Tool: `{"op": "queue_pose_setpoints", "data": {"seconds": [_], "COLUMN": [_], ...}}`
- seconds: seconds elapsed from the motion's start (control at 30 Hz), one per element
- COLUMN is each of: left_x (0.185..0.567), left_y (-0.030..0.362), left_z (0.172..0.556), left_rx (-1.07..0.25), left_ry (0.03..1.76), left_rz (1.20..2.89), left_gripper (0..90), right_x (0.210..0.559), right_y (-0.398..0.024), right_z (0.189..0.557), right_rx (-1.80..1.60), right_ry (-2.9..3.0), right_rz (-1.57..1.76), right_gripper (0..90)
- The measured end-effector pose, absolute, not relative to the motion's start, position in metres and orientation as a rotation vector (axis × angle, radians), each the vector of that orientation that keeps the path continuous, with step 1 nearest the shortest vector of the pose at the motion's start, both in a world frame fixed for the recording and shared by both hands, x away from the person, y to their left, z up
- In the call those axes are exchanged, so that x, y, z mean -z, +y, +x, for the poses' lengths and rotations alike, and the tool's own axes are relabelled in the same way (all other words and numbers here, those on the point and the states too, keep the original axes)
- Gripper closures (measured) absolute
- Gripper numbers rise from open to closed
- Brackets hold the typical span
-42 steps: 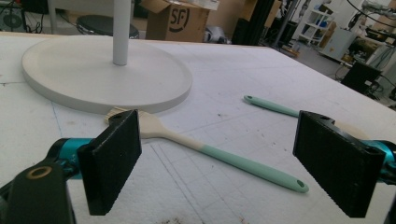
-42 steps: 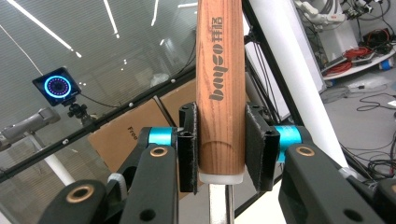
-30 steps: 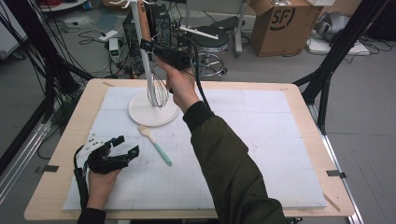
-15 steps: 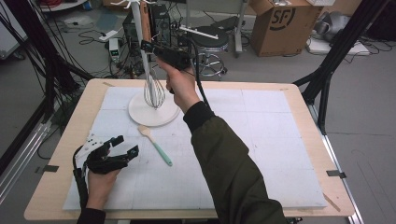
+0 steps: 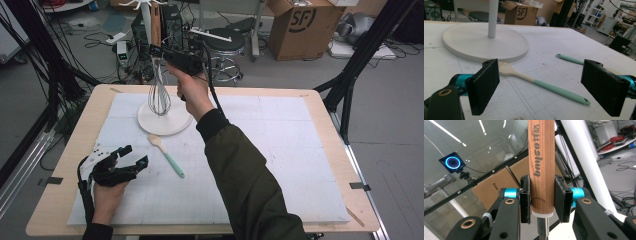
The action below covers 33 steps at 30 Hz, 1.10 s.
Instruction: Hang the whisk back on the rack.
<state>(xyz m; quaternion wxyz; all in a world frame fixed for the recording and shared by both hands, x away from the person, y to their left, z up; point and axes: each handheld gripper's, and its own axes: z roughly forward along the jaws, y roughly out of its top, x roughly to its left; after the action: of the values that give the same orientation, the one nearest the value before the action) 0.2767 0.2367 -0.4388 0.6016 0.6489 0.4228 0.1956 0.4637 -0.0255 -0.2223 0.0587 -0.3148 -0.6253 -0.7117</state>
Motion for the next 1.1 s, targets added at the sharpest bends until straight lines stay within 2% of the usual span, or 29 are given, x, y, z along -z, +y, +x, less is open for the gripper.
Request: {"op": "queue_pose_setpoints", "data": {"seconds": [1.1], "left_x": [0.439], "left_y": [0.240], "left_z": [0.276], "left_rx": [-0.460], "left_ry": [0.987], "left_rz": [1.490], "left_gripper": [15.9], "right_x": [0.222], "right_y": [-0.017], "right_z": [0.478], "right_rx": [2.101], "right_ry": [-1.923], "right_rz": [-0.912], "right_gripper": [70.5]}}
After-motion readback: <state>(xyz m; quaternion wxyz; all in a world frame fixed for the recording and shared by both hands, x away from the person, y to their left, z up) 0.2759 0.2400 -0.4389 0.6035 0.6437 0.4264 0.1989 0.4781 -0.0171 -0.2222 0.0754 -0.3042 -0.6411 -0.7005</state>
